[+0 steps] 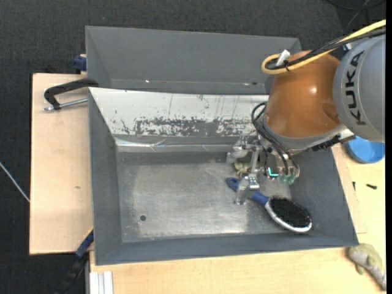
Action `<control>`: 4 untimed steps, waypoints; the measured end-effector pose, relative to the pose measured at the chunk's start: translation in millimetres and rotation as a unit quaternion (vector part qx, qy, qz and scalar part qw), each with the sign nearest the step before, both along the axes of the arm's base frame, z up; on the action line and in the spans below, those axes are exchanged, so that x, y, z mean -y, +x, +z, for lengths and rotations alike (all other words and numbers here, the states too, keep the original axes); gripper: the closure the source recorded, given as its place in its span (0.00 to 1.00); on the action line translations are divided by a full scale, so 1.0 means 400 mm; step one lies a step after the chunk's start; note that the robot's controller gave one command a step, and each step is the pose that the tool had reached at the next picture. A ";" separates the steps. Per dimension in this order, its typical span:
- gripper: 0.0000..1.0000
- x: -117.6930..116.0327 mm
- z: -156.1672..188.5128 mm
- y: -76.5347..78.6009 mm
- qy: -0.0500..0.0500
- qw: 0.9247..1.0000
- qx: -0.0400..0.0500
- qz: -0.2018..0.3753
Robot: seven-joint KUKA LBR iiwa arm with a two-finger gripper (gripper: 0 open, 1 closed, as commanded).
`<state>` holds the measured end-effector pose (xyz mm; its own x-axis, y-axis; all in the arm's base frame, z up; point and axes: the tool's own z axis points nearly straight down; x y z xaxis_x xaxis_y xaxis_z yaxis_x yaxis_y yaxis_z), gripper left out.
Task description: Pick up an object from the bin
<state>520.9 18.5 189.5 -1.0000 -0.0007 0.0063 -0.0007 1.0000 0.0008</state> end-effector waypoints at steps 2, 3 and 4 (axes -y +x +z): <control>1.00 0.097 -0.245 0.065 0.002 0.998 0.008 0.058; 1.00 0.112 0.025 0.106 0.000 0.996 0.009 -0.084; 0.00 0.112 0.018 0.103 0.000 0.996 0.006 -0.084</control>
Offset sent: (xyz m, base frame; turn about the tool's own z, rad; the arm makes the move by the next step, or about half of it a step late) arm 0.0229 -0.0414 -0.1003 -0.1172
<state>561.9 -26.2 196.5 -0.9860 0.1667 -0.0062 0.1667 0.9860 0.0016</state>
